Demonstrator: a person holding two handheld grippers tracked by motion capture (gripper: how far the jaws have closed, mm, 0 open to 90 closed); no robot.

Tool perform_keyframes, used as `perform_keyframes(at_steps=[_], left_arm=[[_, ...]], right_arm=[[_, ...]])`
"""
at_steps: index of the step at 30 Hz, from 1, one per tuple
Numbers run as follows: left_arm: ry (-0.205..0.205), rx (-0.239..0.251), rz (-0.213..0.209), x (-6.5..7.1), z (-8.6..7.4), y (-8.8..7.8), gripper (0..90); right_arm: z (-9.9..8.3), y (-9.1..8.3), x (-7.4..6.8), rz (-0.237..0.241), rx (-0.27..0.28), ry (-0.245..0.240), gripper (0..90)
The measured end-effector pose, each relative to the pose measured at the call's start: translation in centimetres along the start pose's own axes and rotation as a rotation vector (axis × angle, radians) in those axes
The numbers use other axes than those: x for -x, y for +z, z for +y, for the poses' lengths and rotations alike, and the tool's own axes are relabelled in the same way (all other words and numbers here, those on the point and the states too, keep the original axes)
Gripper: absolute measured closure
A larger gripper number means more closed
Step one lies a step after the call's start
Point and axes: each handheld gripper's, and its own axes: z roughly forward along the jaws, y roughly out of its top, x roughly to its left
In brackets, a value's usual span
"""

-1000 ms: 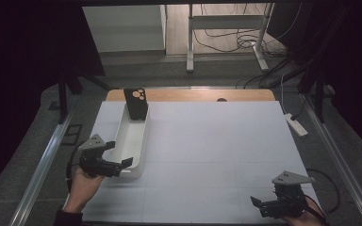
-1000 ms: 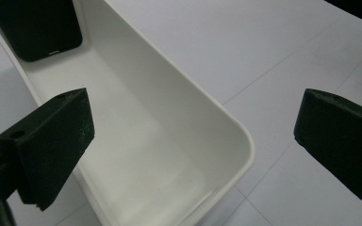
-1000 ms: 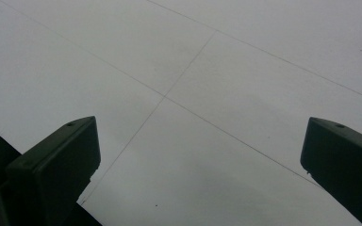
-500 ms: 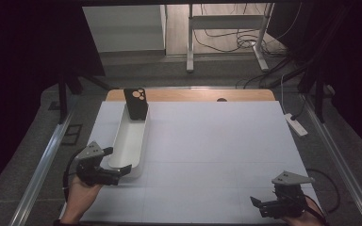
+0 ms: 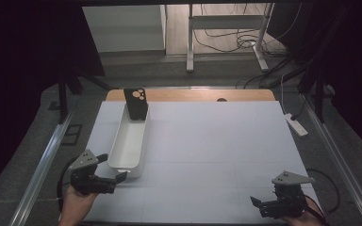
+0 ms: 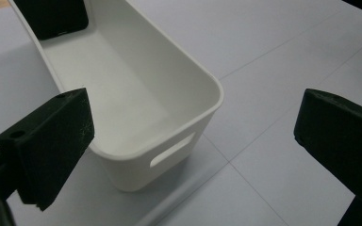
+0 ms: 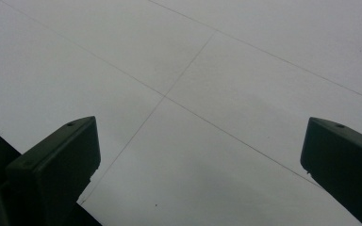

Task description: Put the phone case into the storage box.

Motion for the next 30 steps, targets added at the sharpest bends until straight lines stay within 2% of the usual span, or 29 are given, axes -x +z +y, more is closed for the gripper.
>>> perform_keyframes(at_steps=[13,30], left_arm=[[-0.022,0.001,0.028,0.3,-1.6,-1.2,0.0],[-0.017,-0.024,0.079,1.3,-3.5,-2.3,0.0]], right_arm=[[0.0,0.0,0.0,0.000,-0.001,-0.002,0.0],[0.0,-0.1,0.1,0.000,0.003,0.006,0.0]])
